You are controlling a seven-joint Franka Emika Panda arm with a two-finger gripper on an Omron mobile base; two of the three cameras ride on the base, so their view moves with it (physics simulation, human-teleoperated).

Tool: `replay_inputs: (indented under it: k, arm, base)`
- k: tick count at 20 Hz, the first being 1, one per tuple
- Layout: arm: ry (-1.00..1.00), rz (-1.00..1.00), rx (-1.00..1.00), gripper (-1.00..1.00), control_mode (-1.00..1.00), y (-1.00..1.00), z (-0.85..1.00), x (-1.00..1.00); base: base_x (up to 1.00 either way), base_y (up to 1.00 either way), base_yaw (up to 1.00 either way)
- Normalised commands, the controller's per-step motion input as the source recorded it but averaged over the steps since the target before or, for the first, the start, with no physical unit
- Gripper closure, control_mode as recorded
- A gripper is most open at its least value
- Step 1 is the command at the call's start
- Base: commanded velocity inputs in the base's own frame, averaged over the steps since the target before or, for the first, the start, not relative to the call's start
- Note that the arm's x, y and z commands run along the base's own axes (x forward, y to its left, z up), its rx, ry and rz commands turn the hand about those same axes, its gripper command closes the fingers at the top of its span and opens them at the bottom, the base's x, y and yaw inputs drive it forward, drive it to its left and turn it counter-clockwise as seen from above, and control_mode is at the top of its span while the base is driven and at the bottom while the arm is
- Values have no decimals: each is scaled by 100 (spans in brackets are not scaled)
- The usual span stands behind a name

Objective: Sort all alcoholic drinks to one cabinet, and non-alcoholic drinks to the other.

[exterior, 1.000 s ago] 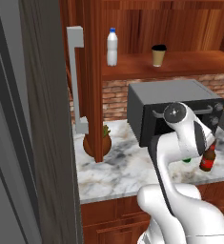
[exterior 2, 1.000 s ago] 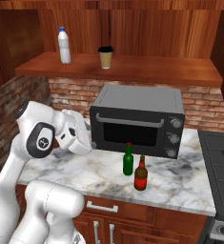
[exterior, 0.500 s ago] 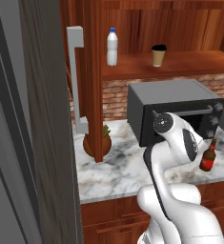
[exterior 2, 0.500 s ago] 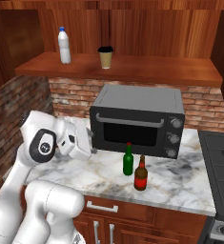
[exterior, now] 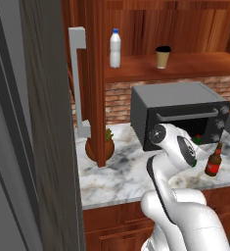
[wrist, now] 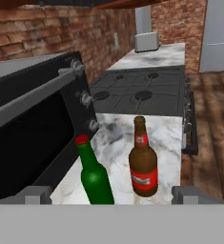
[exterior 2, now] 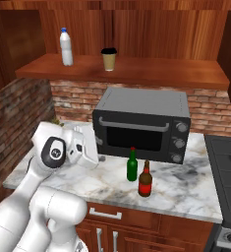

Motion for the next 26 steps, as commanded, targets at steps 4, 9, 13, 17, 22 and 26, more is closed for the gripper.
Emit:
replay_inputs:
  k: [4, 9, 13, 17, 22, 26]
  arm:
    - [2, -7, -3, -100, -100, -17, -19, 19]
    - [5, -7, -1, -100, -100, -18, -2, 12]
    - [10, -5, 0, -100, -100, -13, -1, 16]
    - [10, -5, 0, -100, -100, -14, -9, 18]
    - [5, -4, -1, -100, -100, -6, -13, 16]
    - [1, -3, -2, -100, -100, -8, -19, 19]
  base:
    - [0, 0, 0]
    - [0, 0, 0]
    - [0, 0, 0]
    - [0, 0, 0]
    - [0, 0, 0]
    - [0, 0, 0]
